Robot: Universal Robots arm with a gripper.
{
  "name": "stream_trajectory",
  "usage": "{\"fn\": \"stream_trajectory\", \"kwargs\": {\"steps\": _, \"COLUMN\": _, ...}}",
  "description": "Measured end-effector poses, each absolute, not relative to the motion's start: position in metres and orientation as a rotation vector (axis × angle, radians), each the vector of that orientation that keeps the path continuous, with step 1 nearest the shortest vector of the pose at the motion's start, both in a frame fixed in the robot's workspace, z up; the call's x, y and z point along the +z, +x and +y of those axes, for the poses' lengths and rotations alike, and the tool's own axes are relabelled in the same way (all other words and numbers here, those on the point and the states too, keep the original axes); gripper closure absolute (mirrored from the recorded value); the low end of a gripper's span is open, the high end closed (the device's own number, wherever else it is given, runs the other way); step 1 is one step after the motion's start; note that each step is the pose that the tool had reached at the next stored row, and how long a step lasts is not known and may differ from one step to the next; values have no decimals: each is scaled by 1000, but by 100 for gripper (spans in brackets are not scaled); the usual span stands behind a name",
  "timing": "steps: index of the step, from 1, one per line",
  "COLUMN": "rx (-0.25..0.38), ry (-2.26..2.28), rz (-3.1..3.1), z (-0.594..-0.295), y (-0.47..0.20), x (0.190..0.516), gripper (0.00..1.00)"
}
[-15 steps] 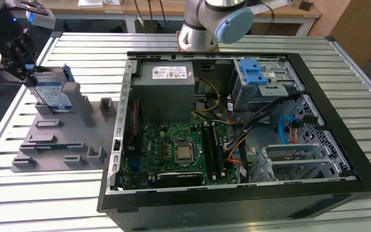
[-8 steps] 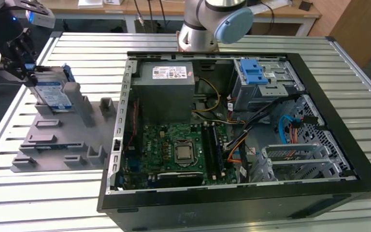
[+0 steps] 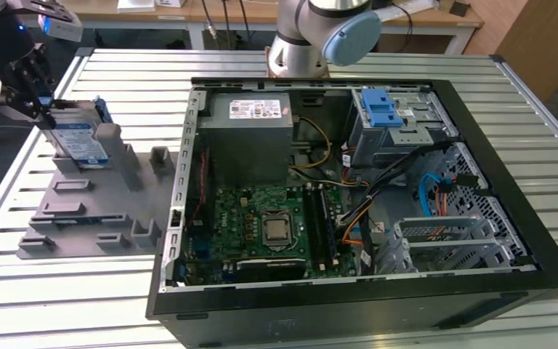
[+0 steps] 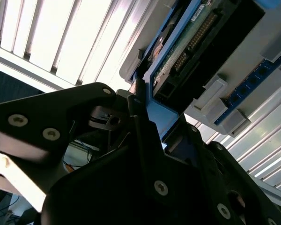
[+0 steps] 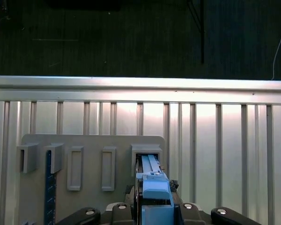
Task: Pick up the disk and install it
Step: 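Pick up the disk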
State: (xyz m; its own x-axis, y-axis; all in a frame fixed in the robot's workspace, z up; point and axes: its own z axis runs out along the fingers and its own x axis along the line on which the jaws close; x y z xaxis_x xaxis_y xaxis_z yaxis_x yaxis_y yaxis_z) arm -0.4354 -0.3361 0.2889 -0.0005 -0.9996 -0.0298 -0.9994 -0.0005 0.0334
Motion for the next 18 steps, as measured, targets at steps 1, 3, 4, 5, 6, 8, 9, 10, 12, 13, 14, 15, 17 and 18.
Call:
{"fn": "stream_trajectory", "kwargs": {"steps": 1, "rx": -70, "ry": 2219, "rz": -2219, "z": -336, "y": -435, "x": 289, "gripper": 64}}
{"fn": "stream_trajectory", "kwargs": {"steps": 3, "rx": -71, "ry": 2219, "rz": -2219, "z": -336, "y": -435, "x": 291, "gripper": 64}}
{"fn": "stream_trajectory", "kwargs": {"steps": 4, "rx": -70, "ry": 2219, "rz": -2219, "z": -336, "y": -435, "x": 291, "gripper": 64}}
{"fn": "stream_trajectory", "kwargs": {"steps": 5, "rx": -71, "ry": 2219, "rz": -2219, "z": -336, "y": -435, "x": 292, "gripper": 64}}
{"fn": "stream_trajectory", "kwargs": {"steps": 6, "rx": -71, "ry": 2219, "rz": -2219, "z": -336, "y": -435, "x": 293, "gripper": 64}}
{"fn": "stream_trajectory", "kwargs": {"steps": 8, "rx": -71, "ry": 2219, "rz": -2219, "z": -336, "y": -435, "x": 296, "gripper": 64}}
{"fn": "stream_trajectory", "kwargs": {"steps": 9, "rx": -71, "ry": 2219, "rz": -2219, "z": -336, "y": -435, "x": 297, "gripper": 64}}
{"fn": "stream_trajectory", "kwargs": {"steps": 10, "rx": -71, "ry": 2219, "rz": -2219, "z": -336, "y": -435, "x": 298, "gripper": 64}}
{"fn": "stream_trajectory", "kwargs": {"steps": 12, "rx": -71, "ry": 2220, "rz": -2219, "z": -336, "y": -435, "x": 299, "gripper": 64}}
{"fn": "stream_trajectory", "kwargs": {"steps": 13, "rx": -72, "ry": 2220, "rz": -2219, "z": -336, "y": -435, "x": 300, "gripper": 64}}
{"fn": "stream_trajectory", "kwargs": {"steps": 14, "rx": -71, "ry": 2220, "rz": -2219, "z": -336, "y": -435, "x": 300, "gripper": 64}}
{"fn": "stream_trajectory", "kwargs": {"steps": 15, "rx": -72, "ry": 2219, "rz": -2219, "z": -336, "y": -435, "x": 301, "gripper": 64}}
{"fn": "stream_trajectory", "kwargs": {"steps": 17, "rx": -72, "ry": 2220, "rz": -2220, "z": -336, "y": -435, "x": 301, "gripper": 64}}
{"fn": "stream_trajectory", "kwargs": {"steps": 18, "rx": -72, "ry": 2220, "rz": -2220, "z": -336, "y": -435, "x": 301, "gripper": 64}}
